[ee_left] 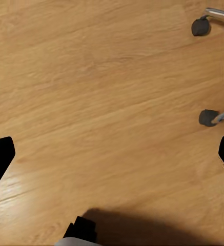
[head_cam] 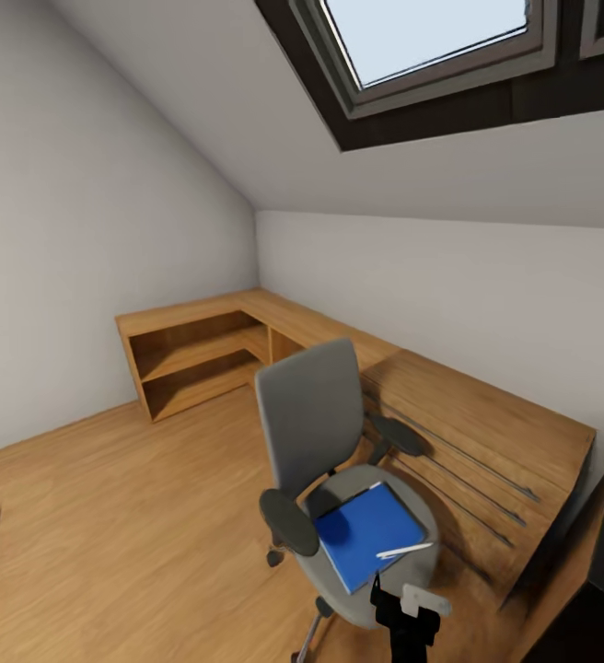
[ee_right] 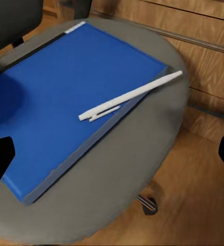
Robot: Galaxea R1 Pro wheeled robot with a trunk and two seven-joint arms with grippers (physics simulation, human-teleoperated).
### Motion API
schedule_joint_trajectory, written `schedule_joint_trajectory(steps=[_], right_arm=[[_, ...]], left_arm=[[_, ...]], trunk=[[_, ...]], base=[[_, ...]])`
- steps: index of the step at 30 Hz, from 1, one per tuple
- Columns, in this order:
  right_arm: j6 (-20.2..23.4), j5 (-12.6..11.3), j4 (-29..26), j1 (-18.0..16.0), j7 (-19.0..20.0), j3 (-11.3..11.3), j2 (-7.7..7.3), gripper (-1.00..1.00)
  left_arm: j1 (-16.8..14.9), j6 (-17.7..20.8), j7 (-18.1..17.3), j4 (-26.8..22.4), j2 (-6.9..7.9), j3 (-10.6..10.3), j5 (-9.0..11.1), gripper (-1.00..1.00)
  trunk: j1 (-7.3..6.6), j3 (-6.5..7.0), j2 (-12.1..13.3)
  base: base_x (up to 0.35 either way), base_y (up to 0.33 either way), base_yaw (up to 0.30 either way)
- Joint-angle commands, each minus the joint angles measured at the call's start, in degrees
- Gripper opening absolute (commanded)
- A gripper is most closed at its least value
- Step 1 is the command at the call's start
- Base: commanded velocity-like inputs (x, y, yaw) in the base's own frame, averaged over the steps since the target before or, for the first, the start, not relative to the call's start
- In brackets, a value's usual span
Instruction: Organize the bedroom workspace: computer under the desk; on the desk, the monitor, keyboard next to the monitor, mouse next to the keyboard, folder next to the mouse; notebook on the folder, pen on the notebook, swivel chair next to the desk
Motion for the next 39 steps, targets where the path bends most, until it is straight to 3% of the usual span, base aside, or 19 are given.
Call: schedule_joint_trajectory(steps=[1, 8, 13, 15, 17, 18, 20, 24, 25, 27, 28, 29, 30, 32, 35, 39], right_arm=[[-0.17, -0.22, 0.04, -0.06, -0.32, 0.50, 0.00, 1.00], [1.87, -1.09, -7.12, -0.12, -0.81, 0.13, -2.82, 1.00], [16.30, -4.43, -15.36, -0.63, -1.27, 0.00, -4.28, 1.00], [22.37, -6.66, -17.74, -1.36, -1.83, -0.14, -5.21, 1.00], [29.09, -12.12, -20.86, -3.19, -4.03, -1.47, -6.27, 1.00], [31.25, -15.92, -21.83, -4.60, -7.05, -3.05, -6.68, 1.00], [33.88, -19.81, -22.67, -6.50, -12.52, -4.49, -7.19, 1.00], [40.38, -22.10, -24.06, -8.03, -17.03, -5.35, -8.01, 1.00], [45.41, -22.97, -24.66, -8.53, -16.32, -7.26, -9.37, 1.00], [45.77, -23.57, -24.63, -8.57, -15.80, -9.53, -9.76, 1.00], [45.98, -24.14, -24.58, -8.59, -15.56, -12.39, -9.94, 1.00], [46.11, -24.36, -24.54, -8.59, -15.50, -13.82, -10.01, 1.00], [46.17, -24.44, -24.54, -8.60, -15.49, -14.33, -10.04, 1.00], [46.42, -24.66, -24.55, -8.60, -15.58, -15.60, -10.10, 1.00], [46.66, -24.79, -24.55, -8.60, -15.73, -16.45, -10.14, 1.00], [46.79, -24.83, -24.51, -8.61, -15.77, -16.67, -10.11, 1.00]], left_arm=[[-0.05, -0.28, 0.40, -0.04, 0.07, -0.49, 0.47, 1.00], [-0.05, -0.29, 0.40, 0.04, 0.10, -0.47, 0.43, 1.00], [-0.05, -0.32, 0.40, 0.11, 0.13, -0.18, 0.50, 1.00], [-0.05, -0.37, 0.40, 0.12, 0.13, -0.12, 0.51, 1.00], [-0.05, -1.21, 0.44, 0.03, 0.13, -0.06, 0.51, 1.00], [-0.05, -2.21, 0.45, -0.32, 0.19, 0.08, 0.57, 1.00], [-0.05, -3.32, 0.42, -1.74, 0.22, 1.39, 0.64, 1.00], [-0.05, -3.89, 0.34, -5.31, 0.24, 4.19, 0.68, 1.00], [-0.05, -1.27, 2.78, -10.21, 0.30, 6.29, 0.71, 1.00], [-0.05, 2.63, 5.68, -14.55, 0.42, 6.91, 0.74, 1.00], [-0.05, 8.19, 9.65, -20.44, 0.47, 8.88, 0.76, 1.00], [-0.05, 11.76, 12.16, -24.54, 0.42, 10.88, 0.74, 1.00], [-0.05, 13.46, 13.30, -26.71, 0.40, 12.00, 0.74, 1.00], [-0.05, 20.03, 17.07, -35.89, 0.25, 16.21, 0.76, 1.00], [-0.05, 29.07, 21.69, -48.70, -0.05, 20.50, 1.91, 1.00], [-0.05, 32.92, 24.46, -53.01, -0.33, 22.00, 6.91, 1.00]], trunk=[[0.04, -0.07, -0.04], [0.04, -0.07, -0.04], [0.04, -0.07, -0.04], [0.04, -0.07, -0.04], [0.04, -0.07, -0.04], [0.04, -0.07, -0.04], [0.26, -0.25, -0.44], [1.13, -0.96, -2.04], [1.35, -1.14, -2.45], [1.79, -1.50, -3.25], [2.01, -1.68, -3.65], [2.23, -1.86, -4.05], [2.45, -2.04, -4.45], [2.89, -2.40, -5.25], [3.55, -2.94, -6.46], [4.43, -3.66, -8.06]], base=[[0.323, 0.000, 0.000], [0.324, 0.000, 0.000], [0.243, 0.000, 0.000], [0.082, 0.000, 0.000], [0.030, 0.000, 0.000], [0.012, 0.000, 0.000], [0.006, 0.000, 0.000], [0.002, 0.000, 0.000], [0.000, 0.000, 0.000], [0.000, 0.000, 0.000], [0.000, 0.000, 0.000], [0.000, 0.000, 0.000], [0.000, 0.000, 0.000], [0.000, 0.000, 0.000], [0.000, 0.000, 0.000], [0.000, 0.000, 0.000]])
